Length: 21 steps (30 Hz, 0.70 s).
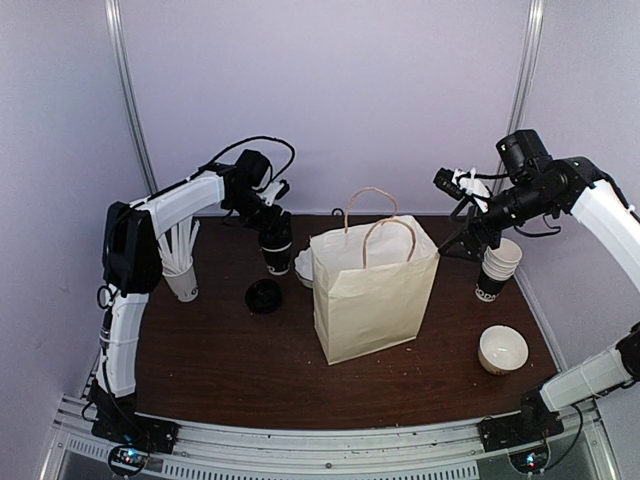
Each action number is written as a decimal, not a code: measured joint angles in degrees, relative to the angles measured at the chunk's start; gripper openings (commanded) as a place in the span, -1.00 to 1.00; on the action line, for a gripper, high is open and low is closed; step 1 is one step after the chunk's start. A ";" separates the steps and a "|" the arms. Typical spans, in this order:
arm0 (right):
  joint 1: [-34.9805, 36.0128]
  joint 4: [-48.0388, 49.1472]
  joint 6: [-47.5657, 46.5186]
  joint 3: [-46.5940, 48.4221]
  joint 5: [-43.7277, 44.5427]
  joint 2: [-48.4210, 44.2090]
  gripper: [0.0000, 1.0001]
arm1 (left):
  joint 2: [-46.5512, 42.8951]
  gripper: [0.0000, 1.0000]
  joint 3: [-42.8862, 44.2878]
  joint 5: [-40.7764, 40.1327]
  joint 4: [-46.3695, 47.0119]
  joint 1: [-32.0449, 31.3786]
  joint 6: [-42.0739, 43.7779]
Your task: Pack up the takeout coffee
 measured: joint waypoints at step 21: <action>0.00 0.02 -0.02 -0.31 -0.20 -0.35 0.96 | -3.34 0.50 -3.06 -1.51 -2.71 -0.92 0.02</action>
